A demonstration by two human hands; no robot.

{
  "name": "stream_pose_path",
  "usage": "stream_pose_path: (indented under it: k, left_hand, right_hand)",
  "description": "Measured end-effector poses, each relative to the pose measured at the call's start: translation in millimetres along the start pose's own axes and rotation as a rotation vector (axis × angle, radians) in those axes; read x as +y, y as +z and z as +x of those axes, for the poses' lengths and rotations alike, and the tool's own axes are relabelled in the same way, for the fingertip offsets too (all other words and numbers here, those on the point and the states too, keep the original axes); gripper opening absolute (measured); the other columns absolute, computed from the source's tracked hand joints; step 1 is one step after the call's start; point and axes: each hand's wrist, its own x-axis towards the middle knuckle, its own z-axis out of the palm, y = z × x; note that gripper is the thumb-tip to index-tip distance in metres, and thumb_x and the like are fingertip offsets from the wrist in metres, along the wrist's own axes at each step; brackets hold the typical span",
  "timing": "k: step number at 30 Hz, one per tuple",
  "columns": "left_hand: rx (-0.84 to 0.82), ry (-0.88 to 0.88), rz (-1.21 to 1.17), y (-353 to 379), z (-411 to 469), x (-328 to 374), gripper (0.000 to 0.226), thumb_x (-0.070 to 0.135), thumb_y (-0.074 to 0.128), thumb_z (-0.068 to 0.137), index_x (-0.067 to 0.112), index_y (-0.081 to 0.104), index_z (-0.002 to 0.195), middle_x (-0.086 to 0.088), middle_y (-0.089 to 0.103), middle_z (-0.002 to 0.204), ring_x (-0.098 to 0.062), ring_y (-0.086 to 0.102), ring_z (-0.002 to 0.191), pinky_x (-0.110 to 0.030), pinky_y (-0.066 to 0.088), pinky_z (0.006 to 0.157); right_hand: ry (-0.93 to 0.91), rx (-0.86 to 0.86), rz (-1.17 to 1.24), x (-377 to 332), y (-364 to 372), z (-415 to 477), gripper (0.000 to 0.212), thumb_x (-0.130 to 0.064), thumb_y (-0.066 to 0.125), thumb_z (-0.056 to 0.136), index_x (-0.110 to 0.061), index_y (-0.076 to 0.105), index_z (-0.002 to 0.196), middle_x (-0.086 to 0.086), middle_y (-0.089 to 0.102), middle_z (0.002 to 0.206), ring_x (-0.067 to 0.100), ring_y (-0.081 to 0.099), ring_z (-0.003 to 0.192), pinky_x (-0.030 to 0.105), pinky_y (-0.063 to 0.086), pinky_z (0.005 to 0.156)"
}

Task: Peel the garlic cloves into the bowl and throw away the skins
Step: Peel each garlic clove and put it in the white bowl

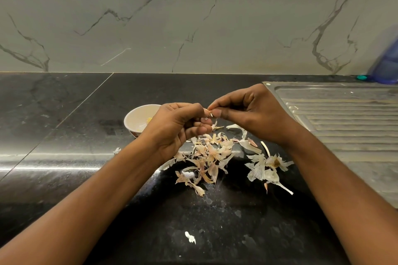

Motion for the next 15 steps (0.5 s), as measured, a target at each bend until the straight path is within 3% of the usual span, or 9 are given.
stream_pose_path:
  k: [8, 15]
  left_hand:
    - [0.035, -0.086, -0.156, 3.1, -1.3, 1.2, 0.017, -0.002, 0.06, 0.097, -0.005, 0.07, 0.083, -0.014, 0.069, 0.069, -0.013, 0.066, 0.053, -0.015, 0.058, 0.054]
    - [-0.019, -0.081, -0.145, 1.2, -1.0, 2.6, 0.012, 0.001, 0.065, 0.096, -0.005, 0.073, 0.091, -0.017, 0.072, 0.08, -0.016, 0.071, 0.063, -0.019, 0.062, 0.059]
  right_hand:
    - [-0.062, 0.048, 0.005, -2.8, 2.8, 0.5, 0.017, -0.008, 0.08, 0.094, -0.007, 0.082, 0.111, -0.001, 0.083, 0.103, 0.009, 0.079, 0.096, 0.025, 0.062, 0.089]
    - [0.051, 0.003, 0.097, 1.1, -5.1, 1.2, 0.018, -0.008, 0.081, 0.093, -0.006, 0.081, 0.11, -0.001, 0.082, 0.097, 0.014, 0.078, 0.089, 0.021, 0.059, 0.08]
